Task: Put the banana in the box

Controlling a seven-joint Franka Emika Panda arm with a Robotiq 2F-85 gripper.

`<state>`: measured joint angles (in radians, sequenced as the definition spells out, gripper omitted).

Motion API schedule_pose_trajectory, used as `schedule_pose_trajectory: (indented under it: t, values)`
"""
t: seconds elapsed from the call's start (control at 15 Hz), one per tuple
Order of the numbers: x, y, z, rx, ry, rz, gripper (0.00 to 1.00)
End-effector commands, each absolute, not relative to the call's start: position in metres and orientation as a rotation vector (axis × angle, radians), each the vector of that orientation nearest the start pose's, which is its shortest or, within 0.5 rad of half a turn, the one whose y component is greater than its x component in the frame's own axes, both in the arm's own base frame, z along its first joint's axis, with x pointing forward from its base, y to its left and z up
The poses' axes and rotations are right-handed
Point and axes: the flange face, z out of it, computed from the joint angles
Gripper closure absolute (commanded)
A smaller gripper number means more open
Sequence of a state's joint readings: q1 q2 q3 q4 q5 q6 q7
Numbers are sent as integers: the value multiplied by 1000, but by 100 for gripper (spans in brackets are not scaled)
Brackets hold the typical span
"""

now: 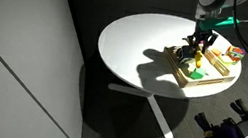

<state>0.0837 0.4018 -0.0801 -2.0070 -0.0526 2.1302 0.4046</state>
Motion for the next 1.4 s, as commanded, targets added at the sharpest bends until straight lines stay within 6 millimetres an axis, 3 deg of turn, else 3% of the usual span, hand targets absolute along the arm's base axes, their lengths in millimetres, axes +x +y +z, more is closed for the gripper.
schedule_pose_trajectory:
  t: [0.0,0.33,0.4,0.47,0.73,0.8,1.33]
  values:
    - [557,-16,238,-3177,624,434,86]
    - [547,-30,228,-3166,664,480,86]
    - [546,-32,227,-3163,667,486,49]
    - [545,-32,226,-3162,667,490,34]
    - [544,-31,225,-3157,649,501,5]
    - [544,-30,226,-3157,636,504,0]
    - [540,-16,248,-3149,390,573,0]
